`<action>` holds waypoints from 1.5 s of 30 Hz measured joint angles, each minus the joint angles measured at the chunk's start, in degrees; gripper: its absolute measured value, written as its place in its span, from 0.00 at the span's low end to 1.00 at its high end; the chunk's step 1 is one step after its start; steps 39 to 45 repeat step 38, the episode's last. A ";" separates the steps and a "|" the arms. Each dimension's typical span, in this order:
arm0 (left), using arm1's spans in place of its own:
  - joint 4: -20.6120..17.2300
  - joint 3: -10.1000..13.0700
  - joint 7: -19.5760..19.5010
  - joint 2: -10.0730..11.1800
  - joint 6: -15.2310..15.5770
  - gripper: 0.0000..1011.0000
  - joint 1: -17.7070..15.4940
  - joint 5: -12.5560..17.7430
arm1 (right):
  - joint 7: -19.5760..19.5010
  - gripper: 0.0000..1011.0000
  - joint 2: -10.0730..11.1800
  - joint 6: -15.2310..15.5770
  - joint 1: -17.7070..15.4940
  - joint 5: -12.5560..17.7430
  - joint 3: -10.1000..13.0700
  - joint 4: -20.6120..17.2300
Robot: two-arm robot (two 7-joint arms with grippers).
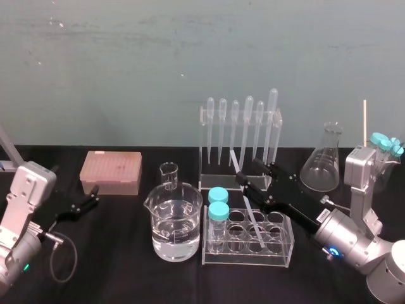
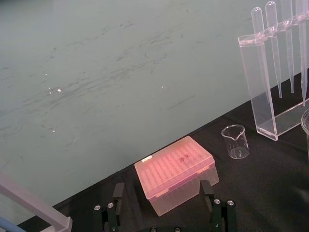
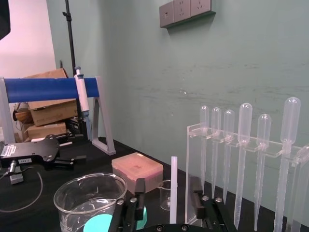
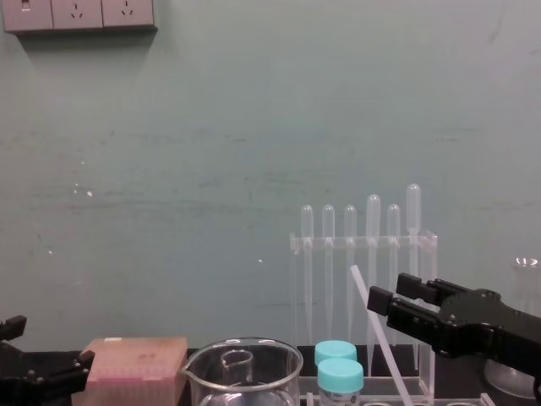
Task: Pick up the stirring rod with one hand, then place it down.
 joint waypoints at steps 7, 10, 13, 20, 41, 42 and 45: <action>0.00 0.00 0.00 0.00 0.00 0.99 0.00 0.00 | -6.34 0.78 0.07 1.29 -1.15 -2.44 1.60 -1.51; 0.00 0.00 0.00 0.00 0.00 0.99 0.00 0.00 | -15.44 0.87 0.20 3.40 -2.94 -6.56 3.62 -2.93; 0.00 0.00 0.00 0.00 0.00 0.99 0.00 0.00 | -23.57 0.96 0.35 6.01 -4.50 -10.53 5.40 -3.37; 0.00 0.00 0.00 0.00 0.00 0.99 0.00 0.00 | -31.72 0.99 0.22 9.84 -6.65 -13.84 8.25 -2.60; 0.00 0.00 0.00 0.00 0.00 0.99 0.00 0.00 | -32.29 0.99 -0.11 10.43 -7.04 -14.20 8.74 -2.31; 0.00 0.00 0.00 0.00 0.00 0.99 0.00 0.00 | -32.29 0.99 -0.11 10.43 -7.04 -14.20 8.74 -2.31; 0.00 0.00 0.00 0.00 0.00 0.99 0.00 0.00 | -32.29 0.99 -0.11 10.43 -7.04 -14.20 8.74 -2.31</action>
